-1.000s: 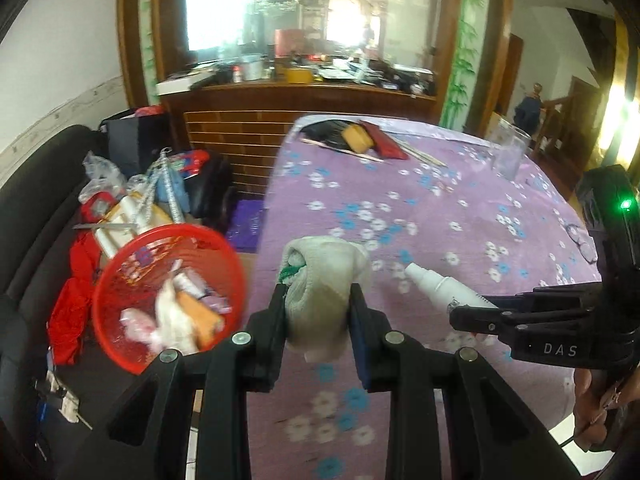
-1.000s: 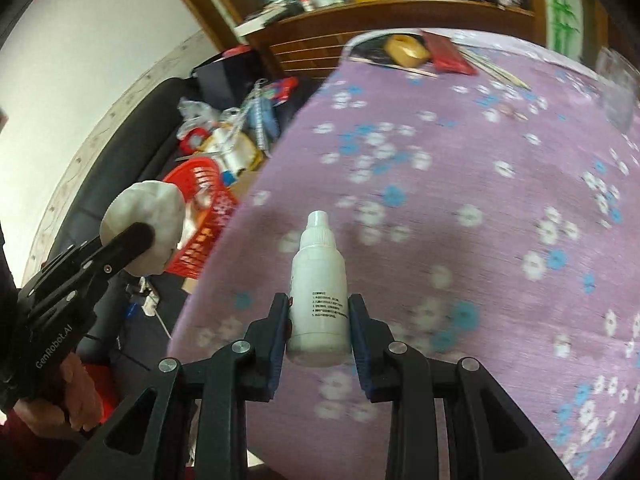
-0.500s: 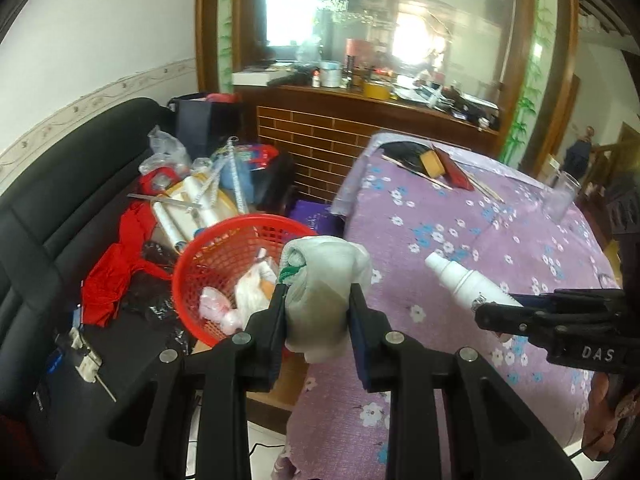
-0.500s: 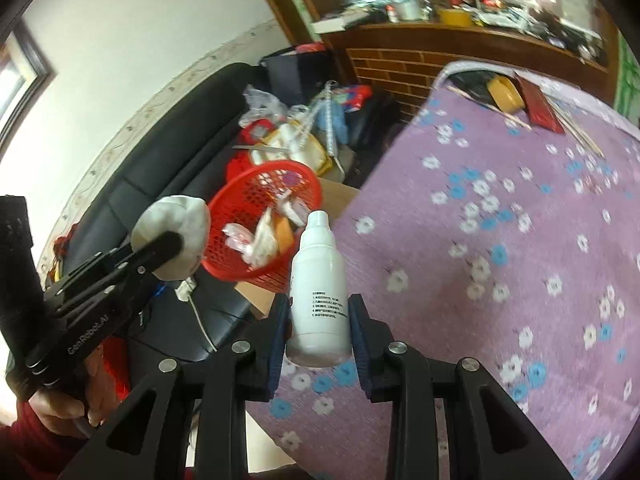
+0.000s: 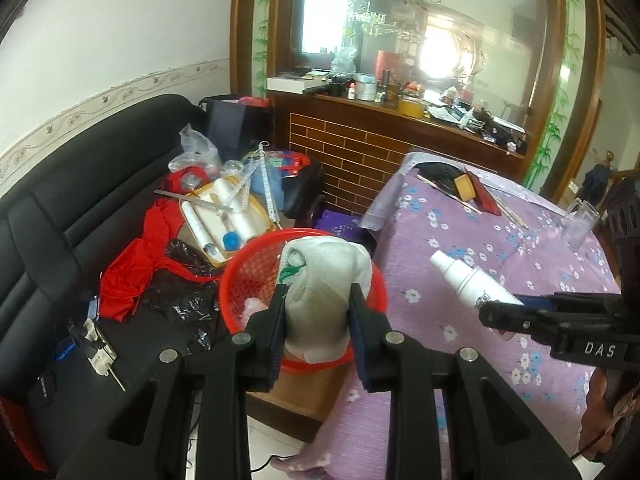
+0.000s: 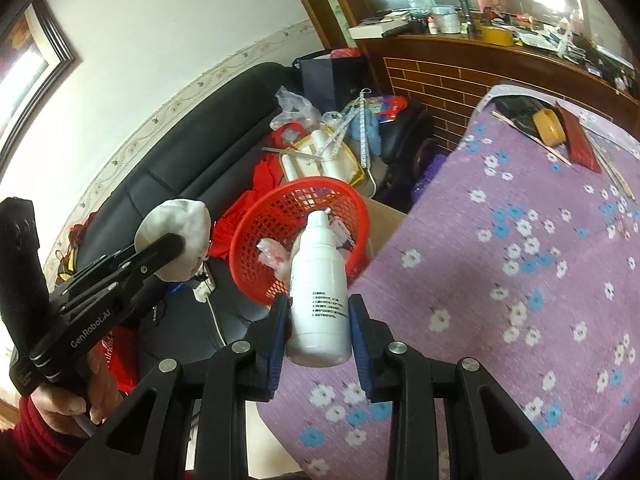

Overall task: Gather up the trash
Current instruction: 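Carry the tissue ball over the red basket while the right tool carries the bottle, then release the tissue ball into the red basket while the right tool drops the bottle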

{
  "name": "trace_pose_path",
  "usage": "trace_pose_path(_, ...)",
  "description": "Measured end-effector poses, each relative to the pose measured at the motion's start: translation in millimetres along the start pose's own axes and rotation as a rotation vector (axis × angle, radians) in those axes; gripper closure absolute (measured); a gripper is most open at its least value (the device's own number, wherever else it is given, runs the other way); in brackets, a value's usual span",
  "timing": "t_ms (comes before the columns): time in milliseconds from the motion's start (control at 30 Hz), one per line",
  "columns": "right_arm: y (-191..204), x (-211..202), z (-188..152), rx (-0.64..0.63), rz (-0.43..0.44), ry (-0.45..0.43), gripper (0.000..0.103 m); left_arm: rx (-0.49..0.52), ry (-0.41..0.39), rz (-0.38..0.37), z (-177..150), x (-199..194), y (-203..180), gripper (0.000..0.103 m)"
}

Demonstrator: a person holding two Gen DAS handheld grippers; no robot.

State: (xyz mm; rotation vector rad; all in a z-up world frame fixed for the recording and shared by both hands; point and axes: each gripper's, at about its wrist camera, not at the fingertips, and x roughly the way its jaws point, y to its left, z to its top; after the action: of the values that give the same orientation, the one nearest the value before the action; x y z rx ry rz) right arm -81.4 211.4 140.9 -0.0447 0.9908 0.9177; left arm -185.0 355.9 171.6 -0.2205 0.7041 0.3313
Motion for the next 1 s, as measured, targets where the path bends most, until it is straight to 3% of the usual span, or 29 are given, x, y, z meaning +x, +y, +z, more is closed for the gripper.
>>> trace_pose_path(467, 14, 51, 53, 0.004, -0.026, 0.022, 0.07, -0.007, 0.04, 0.005, 23, 53, 34, 0.075)
trace_pose_path(1000, 18, 101, 69, -0.017, -0.069, 0.095, 0.07, 0.03, 0.075, 0.05, 12, 97, 41, 0.075)
